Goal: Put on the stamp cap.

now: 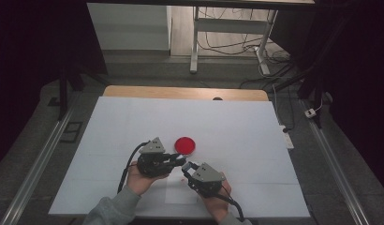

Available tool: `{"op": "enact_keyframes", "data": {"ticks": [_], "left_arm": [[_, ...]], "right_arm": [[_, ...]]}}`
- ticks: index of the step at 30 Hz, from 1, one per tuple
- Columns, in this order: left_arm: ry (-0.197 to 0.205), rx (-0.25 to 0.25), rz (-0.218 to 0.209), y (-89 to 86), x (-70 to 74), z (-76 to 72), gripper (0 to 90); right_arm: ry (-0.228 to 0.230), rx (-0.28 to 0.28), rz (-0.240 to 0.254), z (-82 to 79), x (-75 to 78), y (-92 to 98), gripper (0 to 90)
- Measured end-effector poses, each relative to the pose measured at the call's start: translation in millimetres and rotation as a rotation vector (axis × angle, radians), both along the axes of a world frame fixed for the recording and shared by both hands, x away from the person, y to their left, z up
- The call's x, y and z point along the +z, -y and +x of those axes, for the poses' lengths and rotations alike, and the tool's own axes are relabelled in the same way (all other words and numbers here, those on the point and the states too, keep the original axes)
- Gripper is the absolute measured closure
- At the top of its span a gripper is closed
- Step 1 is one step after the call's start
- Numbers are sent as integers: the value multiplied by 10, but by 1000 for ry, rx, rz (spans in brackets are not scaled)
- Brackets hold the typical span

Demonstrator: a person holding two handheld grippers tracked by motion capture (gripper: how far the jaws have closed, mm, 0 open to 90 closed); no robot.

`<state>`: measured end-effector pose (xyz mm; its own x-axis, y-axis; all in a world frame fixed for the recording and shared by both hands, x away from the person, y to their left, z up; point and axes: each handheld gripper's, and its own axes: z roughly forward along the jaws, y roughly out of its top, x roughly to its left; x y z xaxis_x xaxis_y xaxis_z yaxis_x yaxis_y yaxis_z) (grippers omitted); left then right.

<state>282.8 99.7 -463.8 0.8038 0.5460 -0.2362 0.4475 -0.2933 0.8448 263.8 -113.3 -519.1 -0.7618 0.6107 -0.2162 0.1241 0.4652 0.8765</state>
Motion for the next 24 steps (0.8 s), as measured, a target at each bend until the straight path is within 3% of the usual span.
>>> {"op": "enact_keyframes", "data": {"ticks": [9, 24], "left_arm": [[2, 14, -24, 3, -6, 0, 757], [-4, 14, -26, 38, -40, -2, 757]], "right_arm": [[6, -16, -5, -2, 4, 4, 658], [8, -23, -9, -6, 2, 3, 658]]}}
